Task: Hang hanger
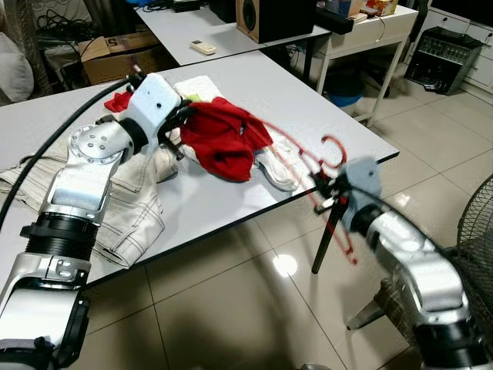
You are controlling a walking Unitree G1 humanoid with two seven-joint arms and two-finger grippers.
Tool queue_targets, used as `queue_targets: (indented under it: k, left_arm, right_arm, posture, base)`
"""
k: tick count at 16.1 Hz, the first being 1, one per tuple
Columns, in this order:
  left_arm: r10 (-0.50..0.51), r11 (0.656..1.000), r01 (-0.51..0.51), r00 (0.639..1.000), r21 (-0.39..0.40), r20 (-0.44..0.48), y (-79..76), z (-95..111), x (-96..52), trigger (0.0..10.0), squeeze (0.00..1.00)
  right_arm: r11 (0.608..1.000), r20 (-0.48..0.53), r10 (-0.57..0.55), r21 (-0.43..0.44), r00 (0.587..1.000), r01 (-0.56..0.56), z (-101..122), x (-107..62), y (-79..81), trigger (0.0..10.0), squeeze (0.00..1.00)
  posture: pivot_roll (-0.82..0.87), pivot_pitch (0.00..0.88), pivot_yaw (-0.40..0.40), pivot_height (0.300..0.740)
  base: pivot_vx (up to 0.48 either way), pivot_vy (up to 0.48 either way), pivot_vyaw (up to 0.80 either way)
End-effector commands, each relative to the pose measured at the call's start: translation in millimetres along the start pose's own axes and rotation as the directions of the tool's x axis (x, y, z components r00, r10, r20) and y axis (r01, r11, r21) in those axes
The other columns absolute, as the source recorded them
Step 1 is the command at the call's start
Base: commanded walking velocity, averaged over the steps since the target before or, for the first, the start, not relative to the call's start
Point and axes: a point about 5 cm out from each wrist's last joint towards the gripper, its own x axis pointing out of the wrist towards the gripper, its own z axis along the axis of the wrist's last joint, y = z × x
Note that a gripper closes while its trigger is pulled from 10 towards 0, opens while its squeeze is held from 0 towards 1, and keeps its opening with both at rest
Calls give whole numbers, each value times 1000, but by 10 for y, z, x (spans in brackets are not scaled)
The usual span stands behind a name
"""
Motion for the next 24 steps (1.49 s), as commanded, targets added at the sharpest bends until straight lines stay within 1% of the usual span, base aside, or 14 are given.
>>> queue_targets:
  k: [1, 2, 3, 5, 6, 7, 10, 13, 15, 17, 18, 20, 22, 24]
  left_arm:
    - [204, 979, -205, 966, -13, 158, 325, 309, -23, 0, 0]
    - [370, 929, -351, 884, -116, 285, 554, 525, -92, 0, 0]
    - [379, 925, -351, 878, -146, 292, 606, 561, -107, 0, 0]
    - [277, 961, -274, 937, -41, 212, 498, 441, -51, 0, 0]
    - [259, 966, -258, 947, -33, 188, 422, 361, -20, 0, 0]
    - [271, 962, -266, 943, -54, 194, 411, 347, -11, 0, 0]
    - [282, 958, -285, 935, -17, 213, 443, 383, 38, 0, 0]
    - [220, 975, -222, 949, -16, 226, 381, 445, 138, 0, 0]
    - [141, 989, -148, 970, 21, 200, 245, 437, 234, 0, 0]
    - [113, 992, -123, 977, 40, 183, 171, 406, 277, 0, 0]
    - [106, 992, -116, 981, 52, 162, 128, 370, 308, 0, 0]
    - [103, 991, -114, 983, 64, 154, 113, 354, 322, 0, 0]
    - [98, 994, -104, 981, 28, 166, 95, 349, 339, 0, 0]
    - [85, 995, -92, 984, 37, 156, 71, 335, 359, 0, 0]
  right_arm:
    - [999, 215, -33, 10, 976, 32, 403, -17, -110, 10000, 0]
    - [995, 363, -46, 104, 931, 9, 682, -68, -162, 10000, 0]
    - [991, 359, -40, 135, 932, -10, 682, -88, -169, 10000, 0]
    - [998, 227, -4, 56, 974, -9, 429, -73, -110, 10000, 0]
    - [999, 112, 44, 19, 993, -47, 190, -88, 8, 10000, 0]
    - [996, 80, 79, 38, 994, -83, 110, -113, 98, 10000, 0]
    - [976, 58, 204, 62, 977, -208, 50, -216, 295, 10000, 0]
    - [966, 44, 251, 56, 967, -253, 29, -319, 336, 10000, 0]
    - [980, -2, 198, 35, 980, -198, 3, -400, 251, 10000, 0]
    - [993, -124, 88, -66, 988, -97, -103, -493, 79, 10000, 0]
    - [989, -169, 40, -133, 985, -63, -126, -619, -47, 10000, 0]
    - [983, -175, 91, -141, 980, -117, -82, -728, -61, 10000, 0]
    - [968, -146, 189, -139, 971, -209, 6, -842, -28, 10000, 0]
    - [965, -137, 185, -162, 973, -206, 41, -857, -44, 10000, 0]
  posture:
    - [-237, 0, 60, 740]
    - [-237, 0, 60, 740]
    - [-238, 0, 59, 740]
    - [-237, 0, 63, 740]
    - [-236, 0, 63, 740]
    - [-235, 0, 63, 740]
    - [-236, 0, 71, 740]
    - [-237, 0, 80, 740]
    - [-238, 0, 85, 740]
    - [-243, 0, 89, 740]
    - [-246, 0, 92, 740]
    - [-249, 0, 94, 740]
    - [-251, 0, 93, 740]
    - [-249, 0, 92, 740]
  base:
    - [0, 0, 0]
    - [0, 0, 0]
    - [0, 0, 0]
    - [0, 0, 0]
    - [0, 0, 0]
    - [0, 0, 0]
    - [0, 0, 0]
    - [0, 0, 0]
    - [0, 0, 0]
    - [0, 0, 0]
    - [0, 0, 0]
    - [0, 0, 0]
    - [0, 0, 0]
    - [0, 0, 0]
